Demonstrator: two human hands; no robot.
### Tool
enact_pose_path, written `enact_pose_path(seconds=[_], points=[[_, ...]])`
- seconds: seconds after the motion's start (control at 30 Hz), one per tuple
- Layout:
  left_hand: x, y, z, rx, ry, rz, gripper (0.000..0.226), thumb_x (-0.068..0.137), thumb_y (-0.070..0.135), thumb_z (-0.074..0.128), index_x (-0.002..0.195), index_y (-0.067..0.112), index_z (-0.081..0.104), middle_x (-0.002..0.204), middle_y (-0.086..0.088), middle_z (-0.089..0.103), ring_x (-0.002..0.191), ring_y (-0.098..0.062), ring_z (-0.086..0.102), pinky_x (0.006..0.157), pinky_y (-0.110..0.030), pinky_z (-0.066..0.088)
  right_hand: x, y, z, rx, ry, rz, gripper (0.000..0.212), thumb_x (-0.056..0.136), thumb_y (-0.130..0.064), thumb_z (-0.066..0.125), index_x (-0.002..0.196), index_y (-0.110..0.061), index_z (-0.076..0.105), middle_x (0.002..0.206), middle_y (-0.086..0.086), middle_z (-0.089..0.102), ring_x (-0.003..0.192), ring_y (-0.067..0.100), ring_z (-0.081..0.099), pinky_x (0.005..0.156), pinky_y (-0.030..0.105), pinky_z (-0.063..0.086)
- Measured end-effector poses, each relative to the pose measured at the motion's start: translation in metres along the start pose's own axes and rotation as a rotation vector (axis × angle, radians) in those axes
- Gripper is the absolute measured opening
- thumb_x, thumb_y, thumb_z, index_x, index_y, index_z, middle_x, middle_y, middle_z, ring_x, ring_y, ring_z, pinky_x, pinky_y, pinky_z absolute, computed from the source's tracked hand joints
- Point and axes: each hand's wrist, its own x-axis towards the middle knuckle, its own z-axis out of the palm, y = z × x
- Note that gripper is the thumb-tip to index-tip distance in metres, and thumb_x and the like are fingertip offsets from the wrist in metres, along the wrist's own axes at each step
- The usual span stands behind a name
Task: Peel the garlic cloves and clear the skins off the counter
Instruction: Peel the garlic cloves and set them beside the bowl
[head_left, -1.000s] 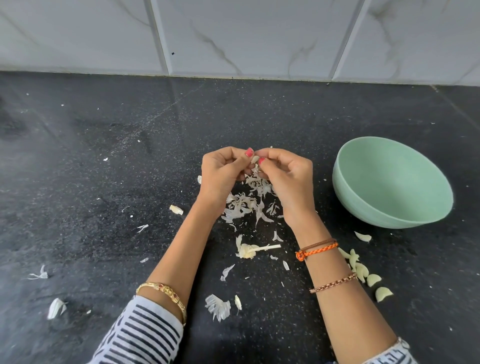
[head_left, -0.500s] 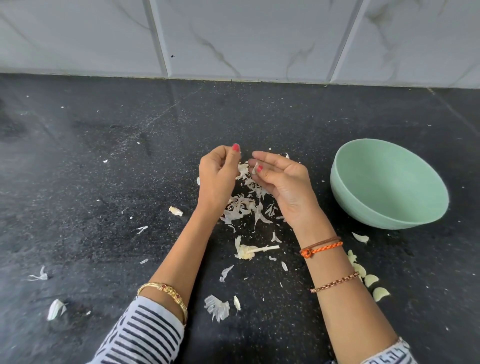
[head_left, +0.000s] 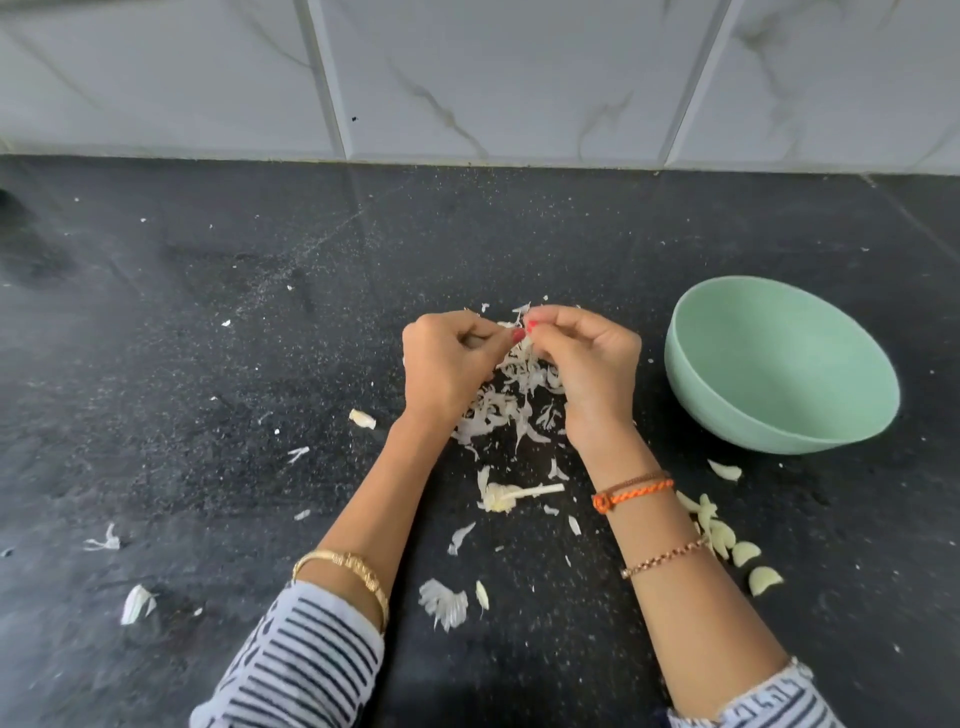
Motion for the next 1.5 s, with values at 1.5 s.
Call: enact_pose_path(seconds=[1.5], points=[[-0.061,-0.030,-0.088,0.595,0.118,-0.007,0.023,0.083,0.001,0.064,0.105,0.006,0.070,0.106,-0.018,0.065,0.102,-0.036,0.054,0.089,-0.032,0.034,-0.085,-0.006,-0.004,-0.711,-0.116,-0.610,0.015,0.080,0.001,0.062,0.086,-0.007,0.073,0.083,0.005,0.073,0.079,0.024,0.066,0.069,0.026,0.046]])
